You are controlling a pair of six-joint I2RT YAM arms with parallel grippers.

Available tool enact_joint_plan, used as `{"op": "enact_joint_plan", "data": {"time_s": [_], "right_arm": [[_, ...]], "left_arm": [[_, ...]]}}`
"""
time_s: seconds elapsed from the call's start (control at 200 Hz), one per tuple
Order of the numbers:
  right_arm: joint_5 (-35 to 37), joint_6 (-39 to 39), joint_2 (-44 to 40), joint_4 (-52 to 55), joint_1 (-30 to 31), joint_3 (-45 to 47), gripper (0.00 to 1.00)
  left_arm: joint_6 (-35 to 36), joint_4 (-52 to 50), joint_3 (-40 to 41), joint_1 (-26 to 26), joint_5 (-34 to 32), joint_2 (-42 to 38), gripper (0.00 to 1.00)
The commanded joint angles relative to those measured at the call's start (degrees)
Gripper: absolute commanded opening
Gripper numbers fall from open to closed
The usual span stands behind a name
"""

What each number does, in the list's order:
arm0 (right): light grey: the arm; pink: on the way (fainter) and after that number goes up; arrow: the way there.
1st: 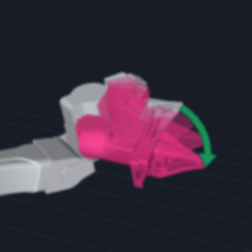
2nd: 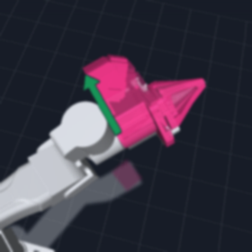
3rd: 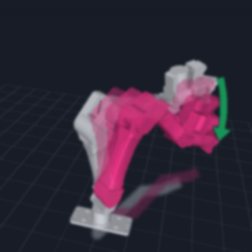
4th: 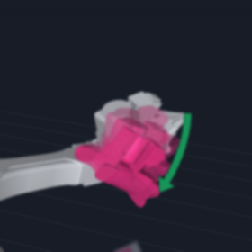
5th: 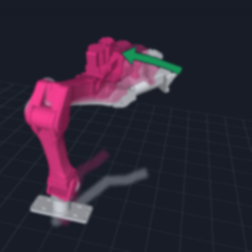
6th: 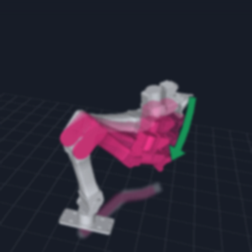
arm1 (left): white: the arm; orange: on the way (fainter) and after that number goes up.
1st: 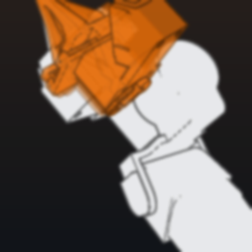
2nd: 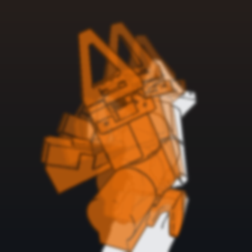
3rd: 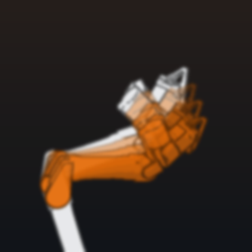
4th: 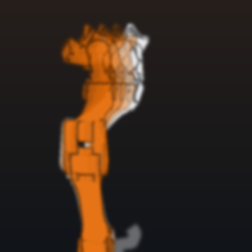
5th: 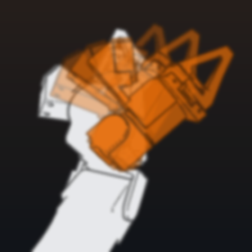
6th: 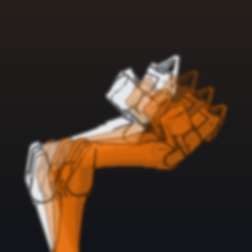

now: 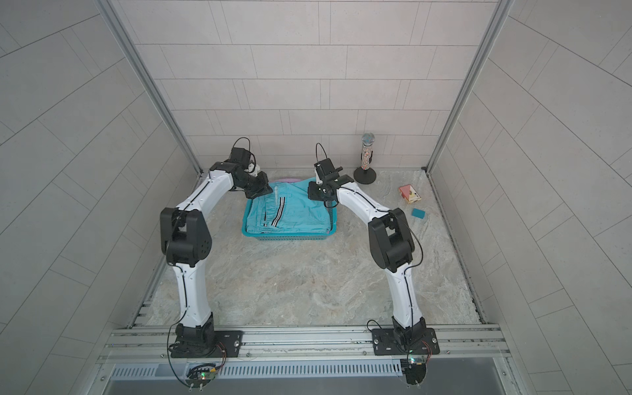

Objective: Put the folded long pants in the basket
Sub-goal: Place the long pant in the basket, then reset both arms

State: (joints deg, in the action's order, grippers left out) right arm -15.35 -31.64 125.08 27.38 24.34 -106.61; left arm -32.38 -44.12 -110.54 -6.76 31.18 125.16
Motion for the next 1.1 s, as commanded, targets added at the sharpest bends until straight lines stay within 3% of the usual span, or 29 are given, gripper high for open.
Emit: {"op": "enact_joint_plan", "data": {"time_s": [0.0, 0.18, 0.22, 0.285, 0.325, 0.435, 0.495, 0.59, 0.705, 0.78, 0.855, 0.941, 1.016, 1.096], "right_arm": [[2.0, 1.0, -1.1, 3.4, -0.7, -0.3, 0.22], [2.6, 3.4, -6.0, 6.4, -1.4, -4.4, 0.24], [2.9, 4.3, -8.5, 6.7, -1.6, -5.1, 0.25], [3.9, 6.1, -13.9, 6.6, -1.7, -4.3, 0.31], [4.9, 7.6, -17.3, 5.9, -1.9, -2.4, 0.38], [15.0, 10.7, -30.3, -2.6, -2.7, 11.1, 0.53], [23.1, 11.6, -37.9, -10.1, -3.4, 21.9, 0.7], [33.9, 14.0, -49.4, -26.8, -4.6, 42.3, 1.0], [38.1, 22.5, -59.0, -49.4, -6.1, 65.4, 1.0], [39.8, 27.2, -62.0, -59.5, -6.9, 76.7, 1.0], [42.2, 27.8, -62.0, -58.6, -8.3, 80.5, 1.0], [43.9, 28.0, -58.8, -58.4, -10.1, 83.5, 1.0], [46.6, 27.5, -54.6, -68.2, -11.2, 89.1, 1.0], [48.3, 28.1, -49.6, -82.4, -12.3, 93.4, 1.0]], "left_arm": [[1.1, -2.7, 0.1, 0.4, 0.0, -1.0, 0.0], [1.3, -2.0, -1.1, 0.7, -0.7, -7.0, 0.03], [1.7, -2.6, -1.9, 0.8, -1.0, -8.9, 0.13], [2.2, -2.6, -2.1, 1.0, -3.4, -13.5, 0.47], [2.7, -1.8, -1.0, 1.2, -5.9, -17.0, 0.62], [3.2, 8.4, 10.9, 1.9, -16.9, -29.7, 0.82], [2.6, 17.7, 21.7, 2.4, -24.9, -37.3, 0.99], [4.0, 33.9, 40.4, 2.6, -38.3, -46.8, 1.0], [9.7, 57.4, 62.8, 2.9, -47.3, -55.1, 1.0], [17.1, 70.6, 73.9, 2.9, -49.4, -57.3, 1.0], [21.9, 73.2, 78.7, 2.9, -53.7, -56.8, 1.0], [21.7, 72.2, 80.9, 2.8, -60.5, -53.2, 1.0], [21.8, 80.3, 83.9, 3.1, -62.8, -49.5, 1.0], [22.0, 76.4, 82.6, 3.6, -63.2, -50.3, 1.0]]}}
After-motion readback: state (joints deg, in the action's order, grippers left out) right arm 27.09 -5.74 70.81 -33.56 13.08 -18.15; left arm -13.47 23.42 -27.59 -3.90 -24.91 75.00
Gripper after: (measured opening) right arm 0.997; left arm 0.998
